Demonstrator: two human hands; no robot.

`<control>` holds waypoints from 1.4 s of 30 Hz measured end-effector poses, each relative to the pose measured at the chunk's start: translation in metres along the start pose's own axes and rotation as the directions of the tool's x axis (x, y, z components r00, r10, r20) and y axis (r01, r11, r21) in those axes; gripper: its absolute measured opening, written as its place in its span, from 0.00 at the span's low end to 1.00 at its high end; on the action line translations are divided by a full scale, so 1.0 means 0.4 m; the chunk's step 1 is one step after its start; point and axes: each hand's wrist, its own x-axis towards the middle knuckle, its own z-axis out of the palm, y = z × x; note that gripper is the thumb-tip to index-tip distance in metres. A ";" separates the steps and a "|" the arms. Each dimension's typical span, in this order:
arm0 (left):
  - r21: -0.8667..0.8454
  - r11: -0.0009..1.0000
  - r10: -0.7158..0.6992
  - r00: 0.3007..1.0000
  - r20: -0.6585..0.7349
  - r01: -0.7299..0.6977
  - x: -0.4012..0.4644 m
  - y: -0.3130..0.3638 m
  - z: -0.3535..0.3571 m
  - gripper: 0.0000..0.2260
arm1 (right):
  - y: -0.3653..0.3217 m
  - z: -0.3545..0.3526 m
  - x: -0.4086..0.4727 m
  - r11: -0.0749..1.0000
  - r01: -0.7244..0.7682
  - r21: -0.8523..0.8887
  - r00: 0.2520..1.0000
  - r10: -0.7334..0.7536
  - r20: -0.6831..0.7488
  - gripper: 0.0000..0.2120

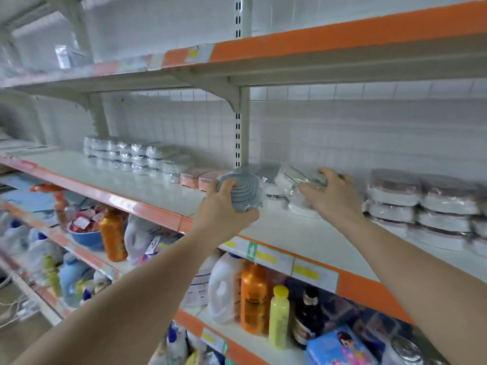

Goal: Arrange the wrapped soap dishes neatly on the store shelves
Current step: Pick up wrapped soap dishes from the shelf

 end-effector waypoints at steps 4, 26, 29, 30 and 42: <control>0.062 0.998 0.008 0.999 -0.033 -0.006 0.100 -0.097 -0.020 0.29 | -0.071 0.125 0.090 0.998 0.053 0.040 0.999 -0.053 0.010 0.29; 0.130 0.991 0.040 0.999 -0.001 -0.040 0.609 -0.767 -0.295 0.29 | -0.576 0.835 0.396 0.998 0.056 -0.038 0.997 -0.054 0.049 0.30; 0.119 0.991 0.049 0.998 0.030 -0.053 0.684 -0.855 -0.335 0.29 | -0.642 0.928 0.433 0.996 0.005 -0.087 1.000 -0.004 0.018 0.29; 0.111 0.992 0.060 0.998 0.038 -0.063 0.709 -0.878 -0.347 0.29 | -0.661 0.952 0.447 0.995 -0.007 -0.103 1.000 0.008 0.005 0.28; 0.016 0.996 0.082 0.995 0.064 -0.084 0.871 -1.039 -0.391 0.29 | -0.743 1.154 0.566 0.916 -0.050 -0.398 0.995 0.080 0.057 0.35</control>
